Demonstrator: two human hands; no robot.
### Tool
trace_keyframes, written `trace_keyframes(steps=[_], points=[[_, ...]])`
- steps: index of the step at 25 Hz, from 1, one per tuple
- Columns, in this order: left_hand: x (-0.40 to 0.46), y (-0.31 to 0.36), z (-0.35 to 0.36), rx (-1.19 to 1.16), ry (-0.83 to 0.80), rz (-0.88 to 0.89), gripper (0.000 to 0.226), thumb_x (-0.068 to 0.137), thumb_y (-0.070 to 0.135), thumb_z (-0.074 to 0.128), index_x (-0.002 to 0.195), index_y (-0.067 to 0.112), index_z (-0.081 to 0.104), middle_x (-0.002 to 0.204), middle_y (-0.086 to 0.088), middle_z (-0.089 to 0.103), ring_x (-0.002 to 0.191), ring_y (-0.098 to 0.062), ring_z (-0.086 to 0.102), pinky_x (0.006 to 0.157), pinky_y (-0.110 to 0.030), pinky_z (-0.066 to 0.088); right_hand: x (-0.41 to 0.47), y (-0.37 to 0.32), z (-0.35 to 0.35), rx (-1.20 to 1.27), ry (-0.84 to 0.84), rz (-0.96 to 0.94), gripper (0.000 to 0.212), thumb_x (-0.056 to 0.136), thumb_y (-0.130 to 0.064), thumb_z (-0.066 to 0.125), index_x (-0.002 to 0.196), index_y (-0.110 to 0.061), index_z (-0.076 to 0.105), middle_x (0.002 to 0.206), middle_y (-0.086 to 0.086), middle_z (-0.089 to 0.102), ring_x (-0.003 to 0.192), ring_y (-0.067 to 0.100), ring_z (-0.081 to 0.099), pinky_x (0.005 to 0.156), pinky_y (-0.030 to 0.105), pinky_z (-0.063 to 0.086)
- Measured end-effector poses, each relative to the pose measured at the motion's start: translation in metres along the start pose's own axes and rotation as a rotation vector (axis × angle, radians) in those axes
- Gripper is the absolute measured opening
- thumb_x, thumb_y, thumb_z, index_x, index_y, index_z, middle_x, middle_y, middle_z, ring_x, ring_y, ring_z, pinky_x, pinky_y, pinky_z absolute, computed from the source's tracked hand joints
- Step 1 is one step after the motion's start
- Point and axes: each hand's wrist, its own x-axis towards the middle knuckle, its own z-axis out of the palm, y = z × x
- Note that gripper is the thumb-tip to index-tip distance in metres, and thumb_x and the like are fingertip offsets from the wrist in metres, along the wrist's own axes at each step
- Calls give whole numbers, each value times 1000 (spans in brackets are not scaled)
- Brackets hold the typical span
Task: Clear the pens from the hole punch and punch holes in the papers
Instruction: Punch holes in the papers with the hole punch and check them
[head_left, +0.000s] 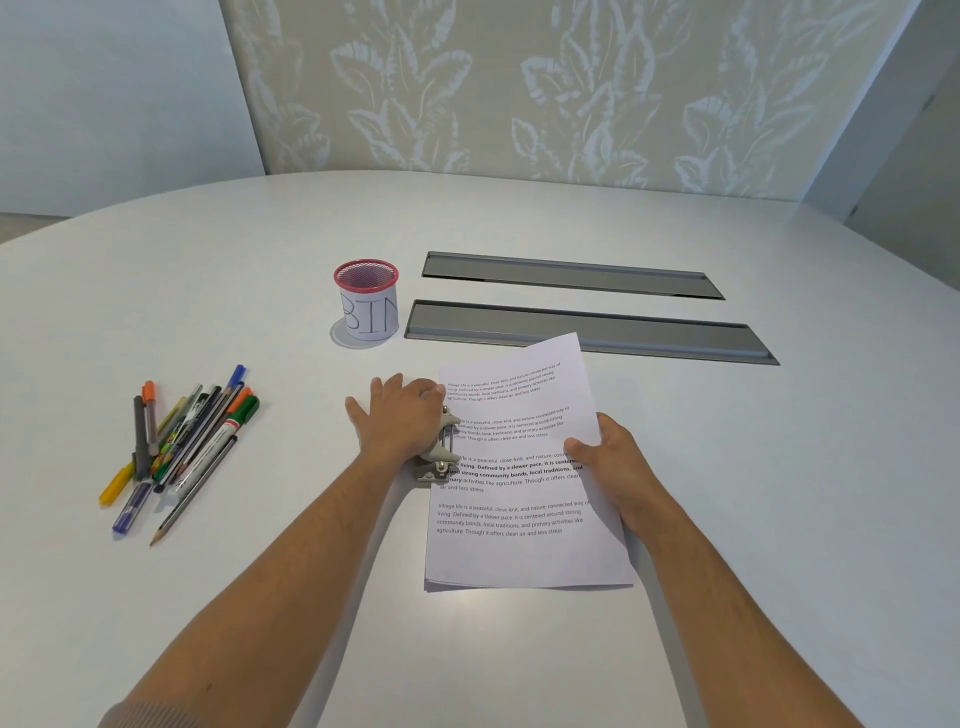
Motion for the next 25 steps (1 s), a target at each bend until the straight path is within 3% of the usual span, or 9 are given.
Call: trace_keyframes(steps=[6,10,14,18,22,25], points=[[-2,5,-7,12,-58,-30,49,95,57,25,131,39,53,151,-1,36,145,-27,18,112,-63,3,-2,-1,-3,65,-3,-8,24,94,-2,55,115,-12,62,112,5,73,102,28,70,96,49,52],[-2,4,-12,-37,-104,-63,64,93,66,14,134,35,53,154,-2,35,147,-29,15,113,-62,2,-5,-4,-8,103,-8,-16,25,95,-1,55,115,-12,63,112,5,74,101,26,71,94,46,54],[-3,11,-22,-94,-131,-94,81,86,76,6,124,27,59,145,-4,47,144,-33,22,110,-64,6,-11,-5,-17,133,5,-41,26,95,0,55,116,-11,63,114,7,73,101,27,71,91,42,55],[-1,14,-29,-350,-68,-59,93,66,94,12,104,27,63,122,-3,65,121,-31,52,104,-59,33,-17,-11,-32,203,12,-76,28,95,0,55,120,-8,62,114,8,73,104,30,70,94,45,53],[-19,38,-36,-498,73,122,65,87,70,41,120,18,64,130,-4,61,121,-24,54,104,-48,40,-25,-21,-46,267,-1,-153,32,95,0,55,126,-5,58,118,11,71,107,30,69,89,39,57],[-32,57,-42,-729,6,194,60,90,58,52,134,16,51,133,2,58,119,-16,55,99,-35,43,-32,-28,-54,274,3,-211,33,95,-3,55,128,-6,57,119,10,71,107,29,69,82,33,58]])
